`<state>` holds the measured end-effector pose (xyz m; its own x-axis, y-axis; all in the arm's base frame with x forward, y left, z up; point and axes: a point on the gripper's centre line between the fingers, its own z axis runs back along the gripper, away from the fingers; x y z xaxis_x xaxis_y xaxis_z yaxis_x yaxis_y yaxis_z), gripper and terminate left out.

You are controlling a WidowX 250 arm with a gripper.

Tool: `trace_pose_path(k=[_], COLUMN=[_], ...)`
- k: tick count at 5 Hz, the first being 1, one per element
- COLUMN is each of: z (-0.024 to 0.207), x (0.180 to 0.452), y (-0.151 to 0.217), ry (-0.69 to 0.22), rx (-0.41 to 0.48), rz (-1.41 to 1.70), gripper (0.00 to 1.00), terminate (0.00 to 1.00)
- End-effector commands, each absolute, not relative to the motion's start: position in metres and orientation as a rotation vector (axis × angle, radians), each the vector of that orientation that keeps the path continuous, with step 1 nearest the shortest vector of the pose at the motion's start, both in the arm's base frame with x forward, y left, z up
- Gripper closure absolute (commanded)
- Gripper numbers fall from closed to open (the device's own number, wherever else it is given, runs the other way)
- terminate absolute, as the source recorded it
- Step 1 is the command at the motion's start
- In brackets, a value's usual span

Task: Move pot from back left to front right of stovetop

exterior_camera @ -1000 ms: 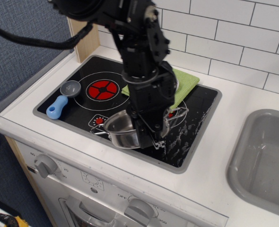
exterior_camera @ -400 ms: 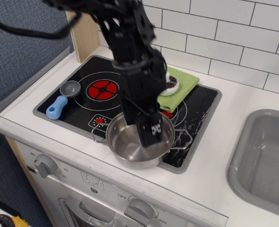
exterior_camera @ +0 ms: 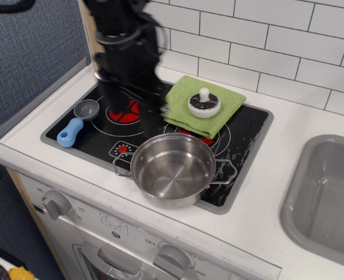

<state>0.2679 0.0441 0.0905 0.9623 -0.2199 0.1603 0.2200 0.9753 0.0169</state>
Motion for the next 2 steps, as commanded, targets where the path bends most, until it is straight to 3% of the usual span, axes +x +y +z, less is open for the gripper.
trace_pose_path(k=[1,2], z=[0.0846,0.0868], x=[0.2772,0.2767], y=[0.0620,0.0649], ry=[-0.148,-0.163], rx=[-0.015,0.036], rz=[-0.173,-0.213], gripper=[0.00,0.00], terminate=[0.00,0.00])
